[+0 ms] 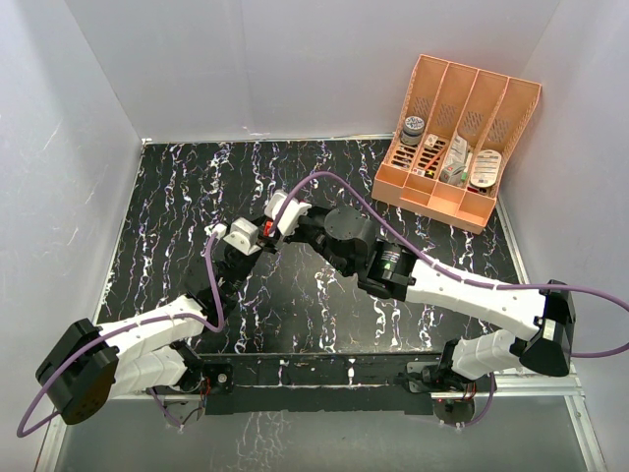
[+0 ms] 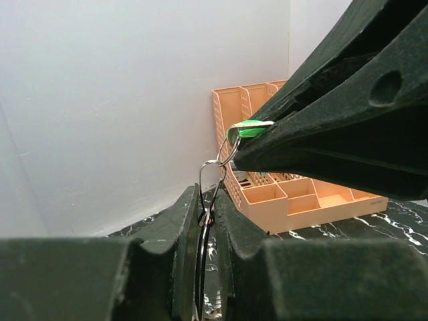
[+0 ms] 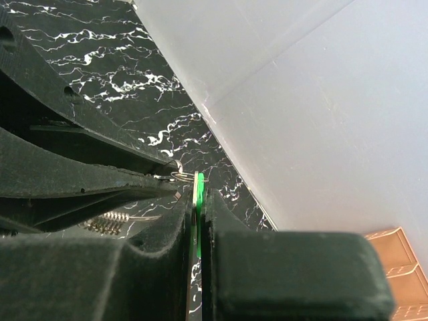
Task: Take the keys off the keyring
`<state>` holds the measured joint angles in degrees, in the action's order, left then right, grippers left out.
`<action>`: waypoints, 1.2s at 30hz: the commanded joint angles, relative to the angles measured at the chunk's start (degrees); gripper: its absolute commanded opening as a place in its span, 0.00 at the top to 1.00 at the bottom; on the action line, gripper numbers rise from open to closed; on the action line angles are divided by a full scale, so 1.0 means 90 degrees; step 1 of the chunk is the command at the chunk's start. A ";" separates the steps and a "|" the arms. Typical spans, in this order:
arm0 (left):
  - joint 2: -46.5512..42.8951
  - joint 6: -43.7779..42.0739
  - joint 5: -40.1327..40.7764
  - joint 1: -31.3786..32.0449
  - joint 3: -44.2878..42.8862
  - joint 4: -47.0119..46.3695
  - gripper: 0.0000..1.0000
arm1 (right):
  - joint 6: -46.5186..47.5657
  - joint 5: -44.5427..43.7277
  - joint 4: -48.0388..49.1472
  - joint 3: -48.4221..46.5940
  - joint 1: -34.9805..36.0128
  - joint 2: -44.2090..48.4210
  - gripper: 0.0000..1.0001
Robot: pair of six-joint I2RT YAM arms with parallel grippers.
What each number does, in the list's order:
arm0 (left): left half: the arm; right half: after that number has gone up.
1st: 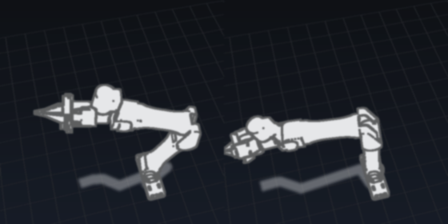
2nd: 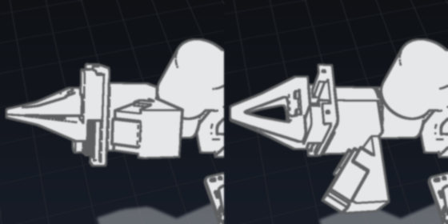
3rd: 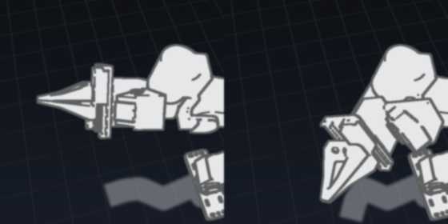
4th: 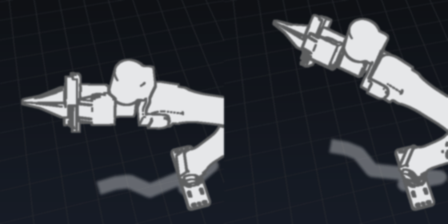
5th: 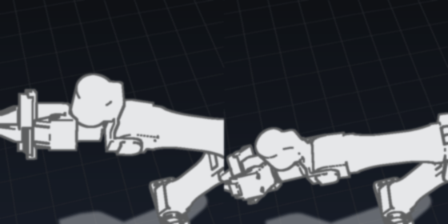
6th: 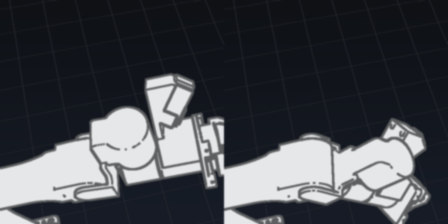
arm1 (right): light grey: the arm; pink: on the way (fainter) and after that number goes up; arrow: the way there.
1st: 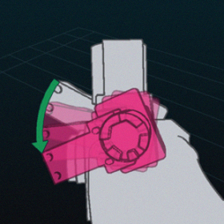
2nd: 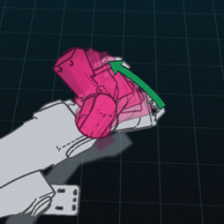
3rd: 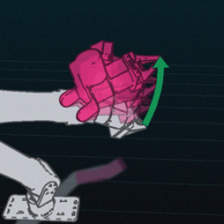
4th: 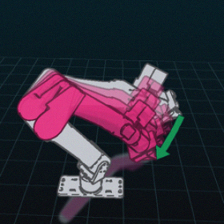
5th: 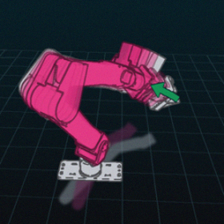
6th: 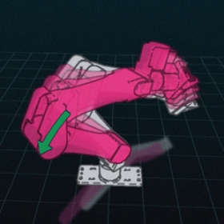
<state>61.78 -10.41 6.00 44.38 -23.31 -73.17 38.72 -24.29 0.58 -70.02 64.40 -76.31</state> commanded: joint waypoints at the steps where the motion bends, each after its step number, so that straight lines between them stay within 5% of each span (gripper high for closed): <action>1: -0.0201 -0.0096 -0.0022 0.0010 0.0026 -0.0285 0.89 | -0.0025 -0.0131 0.0551 0.0031 0.0029 0.0249 1.00; 36: -0.0086 -0.0555 0.0273 0.0010 -0.0534 -0.1328 1.00 | -0.0333 0.0060 0.0166 0.0135 0.0032 0.0350 0.99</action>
<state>61.08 -12.47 6.20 44.49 -24.91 -79.61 37.10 -23.79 1.17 -68.66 64.51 -75.02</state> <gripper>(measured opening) 0.114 0.033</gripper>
